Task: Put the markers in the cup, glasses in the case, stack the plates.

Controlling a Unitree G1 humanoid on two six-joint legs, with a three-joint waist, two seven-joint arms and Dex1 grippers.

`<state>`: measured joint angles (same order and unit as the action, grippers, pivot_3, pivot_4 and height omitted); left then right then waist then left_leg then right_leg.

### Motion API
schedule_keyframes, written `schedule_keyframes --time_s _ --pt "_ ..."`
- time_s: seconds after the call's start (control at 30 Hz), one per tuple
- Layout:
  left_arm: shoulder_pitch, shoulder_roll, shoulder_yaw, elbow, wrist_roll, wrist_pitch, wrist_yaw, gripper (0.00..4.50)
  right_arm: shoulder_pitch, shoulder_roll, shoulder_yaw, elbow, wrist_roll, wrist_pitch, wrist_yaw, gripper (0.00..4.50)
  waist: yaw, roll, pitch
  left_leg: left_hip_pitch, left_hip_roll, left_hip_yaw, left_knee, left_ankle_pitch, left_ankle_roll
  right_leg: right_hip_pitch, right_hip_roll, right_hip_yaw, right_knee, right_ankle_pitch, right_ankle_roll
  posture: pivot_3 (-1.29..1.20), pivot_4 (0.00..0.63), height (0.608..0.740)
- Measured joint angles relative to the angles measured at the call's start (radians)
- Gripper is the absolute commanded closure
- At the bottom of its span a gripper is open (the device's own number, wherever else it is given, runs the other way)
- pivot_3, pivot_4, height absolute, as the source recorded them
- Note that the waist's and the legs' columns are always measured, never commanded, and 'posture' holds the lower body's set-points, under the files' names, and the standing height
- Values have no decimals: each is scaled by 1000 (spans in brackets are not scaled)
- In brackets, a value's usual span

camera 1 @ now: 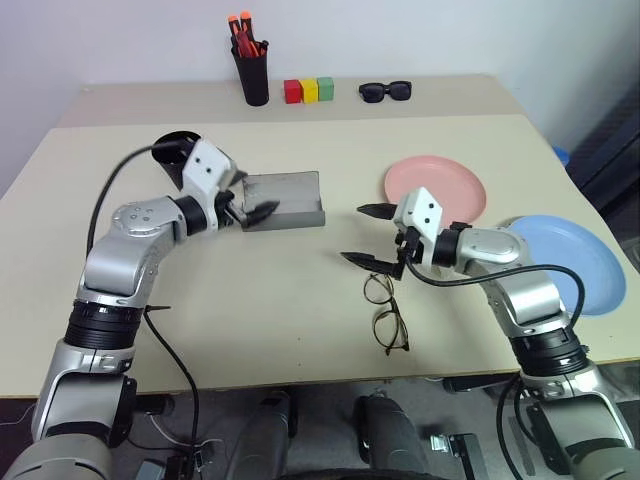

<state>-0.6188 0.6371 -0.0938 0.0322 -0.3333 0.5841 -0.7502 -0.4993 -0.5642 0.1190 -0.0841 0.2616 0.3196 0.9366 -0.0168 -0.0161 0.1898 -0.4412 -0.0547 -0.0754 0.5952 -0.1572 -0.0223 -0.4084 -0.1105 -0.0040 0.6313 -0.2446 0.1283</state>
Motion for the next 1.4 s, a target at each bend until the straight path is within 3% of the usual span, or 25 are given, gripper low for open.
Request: schedule_keyframes --time_s 0.3,0.6,0.83,1.1,1.23,1.33,1.4 --pt "-194 -53 -138 372 132 -36 -161 98 54 -12 -21 -68 9 11 -4 0 7 -1 0 -1 -1 0 1 0 0 0 -1 0 -1 0 0 0 150 740" --pt "-259 -75 -195 559 224 -154 -321 4425 107 -44 -50 -96 8 25 -31 0 3 -1 0 -1 -1 0 1 0 1 0 -1 0 0 0 1 0 150 740" --pt "-234 -54 -186 530 236 -259 -386 4470 110 -45 -51 -109 8 24 -31 0 4 -1 1 -2 -1 -2 1 0 1 0 -2 0 -1 0 1 0 150 740" --pt "11 123 -163 123 161 -280 -596 4470 107 -91 -56 -108 23 77 5 0 2 0 1 -2 2 -3 1 -1 1 -1 -3 0 -1 -1 -3 0 150 740" --pt "70 186 -164 -28 146 -189 -623 4470 105 -131 -49 -109 30 152 34 0 10 0 1 -2 1 -3 1 -1 2 0 -4 0 -2 -2 -3 0 150 740" --pt "70 182 -164 -81 121 -123 -622 3581 104 -153 -47 -112 39 207 50 0 8 0 1 -2 1 -3 1 -1 2 0 -4 0 -2 -2 -3 0 150 740" --pt "68 171 -163 -101 110 -98 -607 2646 106 -177 -49 -118 51 248 59 0 6 0 1 -2 1 -3 1 -1 2 0 -4 0 -1 -2 -3 0 150 740"
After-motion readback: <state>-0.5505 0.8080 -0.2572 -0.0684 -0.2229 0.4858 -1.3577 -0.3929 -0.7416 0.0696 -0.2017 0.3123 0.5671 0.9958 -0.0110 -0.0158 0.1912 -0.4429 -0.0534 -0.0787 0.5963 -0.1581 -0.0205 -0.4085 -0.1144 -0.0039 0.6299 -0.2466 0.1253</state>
